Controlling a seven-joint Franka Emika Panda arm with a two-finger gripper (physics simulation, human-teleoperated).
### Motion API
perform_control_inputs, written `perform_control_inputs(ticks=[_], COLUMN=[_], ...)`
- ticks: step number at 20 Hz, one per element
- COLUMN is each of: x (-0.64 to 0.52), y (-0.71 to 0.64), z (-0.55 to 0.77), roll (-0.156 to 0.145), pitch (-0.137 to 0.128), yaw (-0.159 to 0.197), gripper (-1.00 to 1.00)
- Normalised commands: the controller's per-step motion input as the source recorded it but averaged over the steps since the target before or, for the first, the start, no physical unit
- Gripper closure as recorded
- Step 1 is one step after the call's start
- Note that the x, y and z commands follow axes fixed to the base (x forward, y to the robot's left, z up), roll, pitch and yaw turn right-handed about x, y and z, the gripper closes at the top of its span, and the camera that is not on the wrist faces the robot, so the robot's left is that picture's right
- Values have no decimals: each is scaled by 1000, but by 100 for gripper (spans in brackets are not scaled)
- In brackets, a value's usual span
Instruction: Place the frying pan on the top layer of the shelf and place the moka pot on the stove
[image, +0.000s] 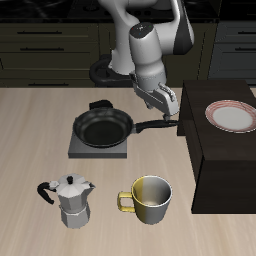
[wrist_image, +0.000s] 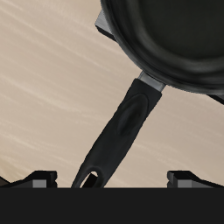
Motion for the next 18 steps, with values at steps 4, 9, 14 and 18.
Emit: perform_control_inputs(ticks=[4, 9, 14, 18], x=[135, 107, -16, 56], y=[81, 48, 1, -134], z=[-280, -213, -178, -202], roll=[26, 8, 13, -7], pitch=[21, 13, 10, 35], yaw=[-30, -15, -17, -44], gripper=[-100, -100, -100, -100])
